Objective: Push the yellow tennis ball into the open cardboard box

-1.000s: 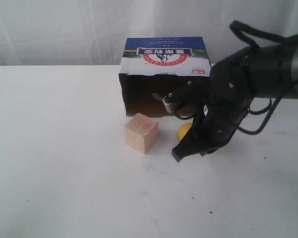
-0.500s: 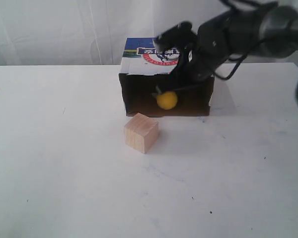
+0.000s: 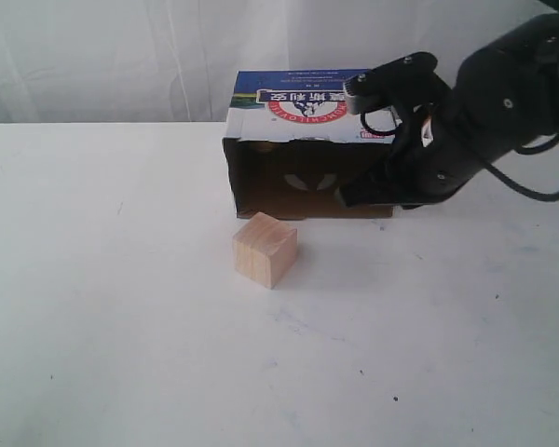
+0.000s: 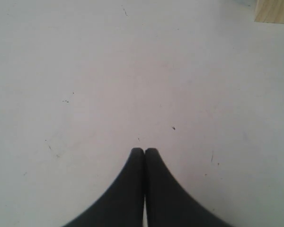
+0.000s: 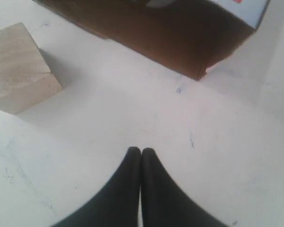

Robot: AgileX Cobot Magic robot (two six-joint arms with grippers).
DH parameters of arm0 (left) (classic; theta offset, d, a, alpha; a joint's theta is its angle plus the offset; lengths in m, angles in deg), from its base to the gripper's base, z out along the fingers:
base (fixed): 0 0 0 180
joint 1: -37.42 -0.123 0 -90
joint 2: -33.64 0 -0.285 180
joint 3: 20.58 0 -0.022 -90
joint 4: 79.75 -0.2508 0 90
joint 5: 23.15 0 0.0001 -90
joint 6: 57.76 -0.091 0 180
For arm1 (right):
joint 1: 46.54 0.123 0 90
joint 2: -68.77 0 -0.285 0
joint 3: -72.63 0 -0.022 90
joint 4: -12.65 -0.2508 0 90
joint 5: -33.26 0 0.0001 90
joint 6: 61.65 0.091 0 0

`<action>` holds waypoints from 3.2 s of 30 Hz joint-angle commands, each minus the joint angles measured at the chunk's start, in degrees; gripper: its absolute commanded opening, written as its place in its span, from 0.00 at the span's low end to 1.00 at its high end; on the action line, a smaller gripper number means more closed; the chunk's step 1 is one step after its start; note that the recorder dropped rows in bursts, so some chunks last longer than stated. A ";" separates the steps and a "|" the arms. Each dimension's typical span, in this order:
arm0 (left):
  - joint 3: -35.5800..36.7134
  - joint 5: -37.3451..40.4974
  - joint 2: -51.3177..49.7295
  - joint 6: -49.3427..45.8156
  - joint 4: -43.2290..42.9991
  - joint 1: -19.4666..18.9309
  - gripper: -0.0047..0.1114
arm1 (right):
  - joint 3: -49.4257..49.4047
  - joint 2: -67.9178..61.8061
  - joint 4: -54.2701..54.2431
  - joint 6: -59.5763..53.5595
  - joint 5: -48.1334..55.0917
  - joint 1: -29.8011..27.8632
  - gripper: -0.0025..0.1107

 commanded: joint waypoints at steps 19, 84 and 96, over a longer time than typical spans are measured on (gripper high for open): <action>0.24 1.00 0.29 -0.13 -0.02 0.29 0.04 | -18.35 17.46 -3.13 3.05 -17.54 -0.08 0.02; 0.24 1.00 0.29 -0.13 -0.02 0.29 0.04 | -64.12 86.07 -5.76 -0.74 -31.52 -6.13 0.02; 0.24 1.00 0.29 -0.13 -0.02 0.29 0.04 | -64.12 89.81 -8.97 -8.12 -29.08 -6.13 0.02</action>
